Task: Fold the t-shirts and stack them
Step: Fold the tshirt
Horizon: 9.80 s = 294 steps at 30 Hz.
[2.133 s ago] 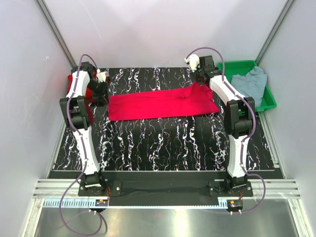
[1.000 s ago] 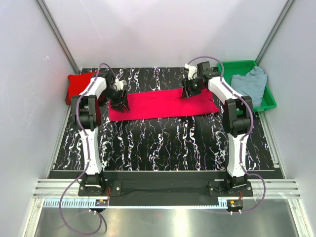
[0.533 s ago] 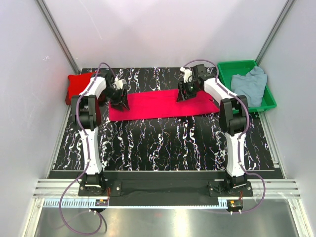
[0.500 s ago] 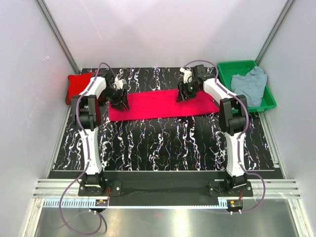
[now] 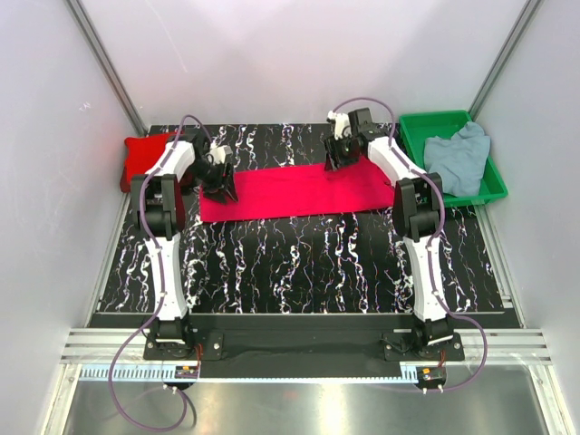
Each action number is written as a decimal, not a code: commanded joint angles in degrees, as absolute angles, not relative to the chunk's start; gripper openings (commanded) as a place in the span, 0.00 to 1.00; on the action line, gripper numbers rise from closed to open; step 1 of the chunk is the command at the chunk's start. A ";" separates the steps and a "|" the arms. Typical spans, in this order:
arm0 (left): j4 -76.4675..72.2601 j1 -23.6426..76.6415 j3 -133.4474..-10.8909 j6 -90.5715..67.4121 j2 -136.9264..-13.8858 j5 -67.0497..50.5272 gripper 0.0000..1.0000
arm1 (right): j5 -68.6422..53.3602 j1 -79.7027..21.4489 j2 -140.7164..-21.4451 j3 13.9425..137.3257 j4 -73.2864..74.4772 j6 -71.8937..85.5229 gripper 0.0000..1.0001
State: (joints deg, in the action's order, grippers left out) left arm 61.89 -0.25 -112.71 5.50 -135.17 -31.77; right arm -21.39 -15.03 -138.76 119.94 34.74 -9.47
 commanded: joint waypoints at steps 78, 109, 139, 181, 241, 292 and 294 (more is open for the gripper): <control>60.38 0.09 -112.85 5.80 -124.90 -29.63 0.67 | -5.80 -18.91 -129.91 122.36 28.48 -11.45 0.60; 58.45 0.09 -116.02 5.89 -133.07 -16.00 0.78 | -26.54 -3.87 -136.05 109.59 31.29 22.94 0.58; 58.18 6.26 -99.14 6.86 -110.74 -5.62 0.81 | -31.55 -0.53 -130.19 119.14 29.89 30.84 0.59; 63.10 -3.16 -103.00 9.58 -127.79 -16.61 0.57 | -19.16 2.11 -143.79 121.91 32.34 29.36 0.53; 63.46 44.29 -79.45 11.86 -110.30 -31.82 0.00 | -24.26 -8.08 -163.56 150.99 23.99 33.40 0.10; 44.74 28.48 -58.45 -9.93 -98.61 -36.65 0.59 | -31.72 -10.71 -83.67 35.42 21.01 45.00 0.51; 43.60 28.74 -57.48 -11.51 -98.88 -36.48 0.57 | -32.17 -12.30 -83.67 35.86 20.74 45.61 0.50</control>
